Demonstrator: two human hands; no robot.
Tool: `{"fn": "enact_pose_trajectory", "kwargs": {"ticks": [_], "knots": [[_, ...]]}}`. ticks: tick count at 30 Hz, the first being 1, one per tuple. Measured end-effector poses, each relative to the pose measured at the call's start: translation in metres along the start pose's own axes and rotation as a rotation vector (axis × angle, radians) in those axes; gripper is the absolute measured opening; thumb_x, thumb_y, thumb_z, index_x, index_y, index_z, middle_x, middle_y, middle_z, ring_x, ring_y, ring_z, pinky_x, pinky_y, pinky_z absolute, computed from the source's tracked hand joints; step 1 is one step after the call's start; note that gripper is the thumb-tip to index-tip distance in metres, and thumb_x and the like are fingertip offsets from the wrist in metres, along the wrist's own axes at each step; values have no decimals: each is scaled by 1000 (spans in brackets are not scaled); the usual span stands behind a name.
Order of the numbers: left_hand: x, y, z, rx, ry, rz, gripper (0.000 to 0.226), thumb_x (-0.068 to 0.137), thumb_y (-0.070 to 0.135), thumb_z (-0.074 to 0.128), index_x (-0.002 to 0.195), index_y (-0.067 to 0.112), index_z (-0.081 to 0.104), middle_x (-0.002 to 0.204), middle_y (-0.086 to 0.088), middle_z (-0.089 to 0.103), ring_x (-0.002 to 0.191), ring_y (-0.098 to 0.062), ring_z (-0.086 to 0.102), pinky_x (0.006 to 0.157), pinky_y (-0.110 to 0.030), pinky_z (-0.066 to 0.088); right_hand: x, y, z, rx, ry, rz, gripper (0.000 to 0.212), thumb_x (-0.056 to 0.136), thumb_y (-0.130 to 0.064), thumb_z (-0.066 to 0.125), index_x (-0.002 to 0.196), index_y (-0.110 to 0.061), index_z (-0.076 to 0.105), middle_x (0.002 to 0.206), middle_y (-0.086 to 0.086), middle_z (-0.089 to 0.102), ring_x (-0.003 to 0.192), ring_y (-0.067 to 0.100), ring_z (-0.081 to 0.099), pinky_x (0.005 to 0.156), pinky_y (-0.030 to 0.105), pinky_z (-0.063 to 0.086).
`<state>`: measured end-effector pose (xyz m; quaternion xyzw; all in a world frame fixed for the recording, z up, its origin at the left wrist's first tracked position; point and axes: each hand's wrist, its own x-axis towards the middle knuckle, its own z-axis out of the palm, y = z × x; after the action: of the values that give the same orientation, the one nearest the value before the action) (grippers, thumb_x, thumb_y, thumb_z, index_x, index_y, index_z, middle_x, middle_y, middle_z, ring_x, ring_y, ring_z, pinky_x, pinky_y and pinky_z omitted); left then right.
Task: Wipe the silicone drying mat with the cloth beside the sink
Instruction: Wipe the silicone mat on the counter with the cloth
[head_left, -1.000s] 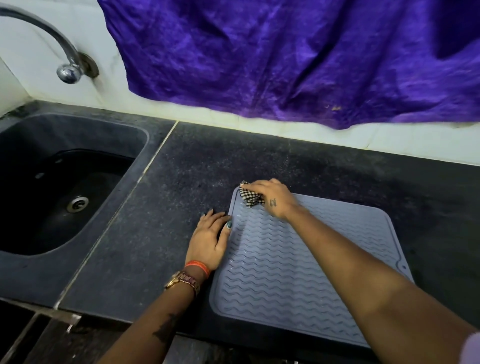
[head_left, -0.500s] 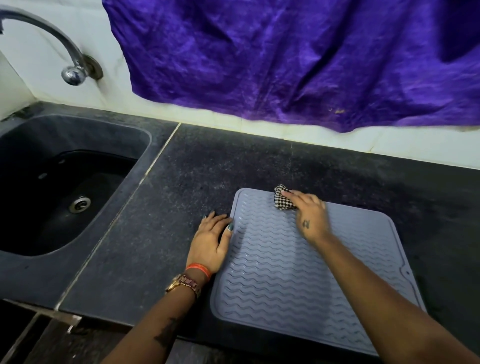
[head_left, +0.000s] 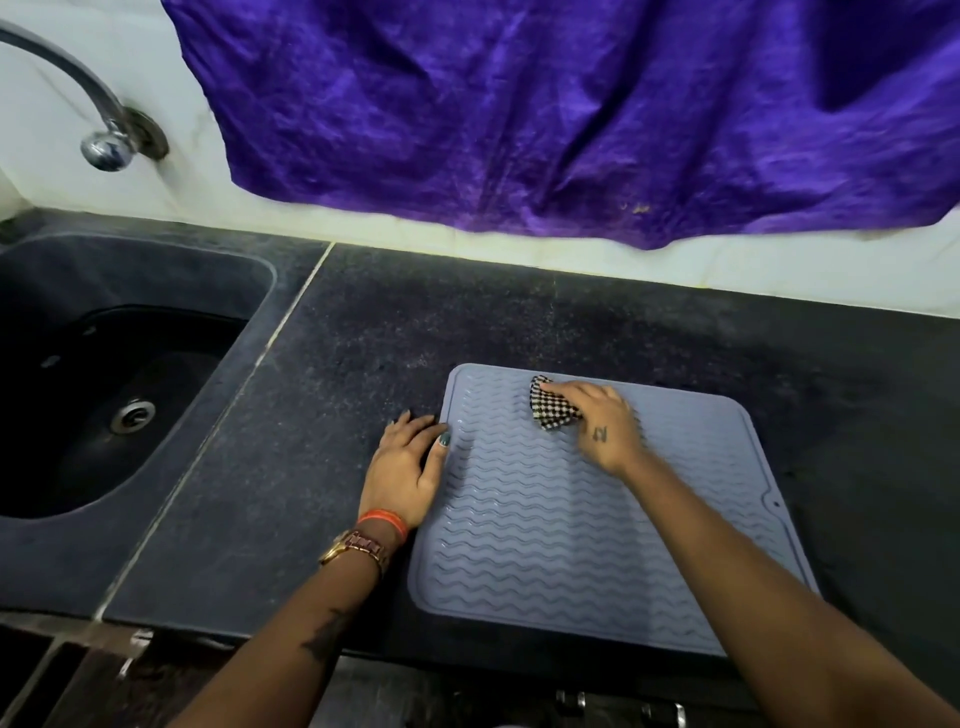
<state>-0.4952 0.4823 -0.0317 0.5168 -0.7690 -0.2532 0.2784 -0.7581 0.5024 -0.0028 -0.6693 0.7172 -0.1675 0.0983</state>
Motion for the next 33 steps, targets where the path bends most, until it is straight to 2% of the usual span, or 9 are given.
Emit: {"fn": "enact_pose_trajectory", "kwargs": {"ticks": [3, 5, 8, 13, 18, 22, 26, 29, 33], "knots": [[-1, 0, 0, 22, -6, 15, 68, 84, 55, 21, 121, 13, 60, 134, -8, 53, 137, -27, 31, 115, -35, 16, -12, -7, -10, 71, 39, -26, 61, 76, -2, 46, 131, -28, 52, 130, 1, 57, 114, 28, 48, 100, 41, 36], [-1, 0, 0, 34, -10, 18, 69, 84, 55, 20, 122, 14, 60, 135, -8, 53, 137, -27, 31, 116, -36, 16, -40, -12, 4, 1, 62, -23, 60, 81, -5, 42, 134, -33, 47, 135, -4, 52, 116, 23, 44, 100, 38, 31], [-1, 0, 0, 44, -24, 15, 62, 87, 50, 25, 123, 13, 59, 136, -9, 52, 138, -28, 30, 117, -38, 16, -58, -17, 18, -54, 82, -29, 64, 87, 0, 44, 137, -40, 40, 141, -11, 43, 120, 18, 38, 102, 32, 23], [-2, 3, -2, 57, -35, 21, 54, 87, 42, 31, 123, 12, 59, 136, -11, 51, 138, -29, 30, 117, -39, 16, -50, -21, -2, 65, 44, -47, 71, 73, 12, 46, 129, -32, 53, 131, -4, 56, 114, 23, 48, 100, 37, 35], [-1, 5, -3, 63, -48, 14, 53, 87, 40, 32, 124, 12, 58, 137, -10, 50, 138, -29, 29, 118, -39, 14, -98, -29, 16, -3, 57, -96, 50, 87, -20, 35, 132, -37, 48, 135, -4, 52, 113, 23, 46, 97, 37, 31], [-3, 6, -4, 83, -60, 28, 54, 87, 40, 32, 124, 12, 58, 138, -12, 49, 138, -31, 29, 117, -42, 16, -85, -33, 3, 51, 9, -62, 69, 77, 9, 47, 130, -35, 51, 133, -4, 54, 113, 23, 47, 96, 31, 31], [-4, 6, -4, 83, -57, 33, 54, 86, 40, 33, 125, 11, 58, 138, -13, 49, 138, -32, 29, 117, -42, 16, -136, -39, 13, 45, 132, -145, 67, 69, 5, 49, 121, -34, 60, 122, -2, 63, 100, 22, 54, 81, 35, 39], [-3, 6, -4, 85, -61, 25, 54, 86, 40, 33, 125, 11, 57, 138, -12, 49, 138, -32, 29, 117, -42, 16, -149, -46, 18, 60, 146, -139, 68, 67, 6, 56, 121, -35, 60, 123, -5, 62, 98, 22, 56, 85, 37, 42], [-4, 5, -3, 116, -64, 36, 44, 92, 36, 40, 126, 11, 57, 138, -13, 49, 137, -32, 29, 117, -43, 17, -141, -52, 1, 141, 120, -92, 64, 65, 3, 45, 117, -29, 64, 118, -3, 65, 98, 24, 60, 88, 35, 44]]}}
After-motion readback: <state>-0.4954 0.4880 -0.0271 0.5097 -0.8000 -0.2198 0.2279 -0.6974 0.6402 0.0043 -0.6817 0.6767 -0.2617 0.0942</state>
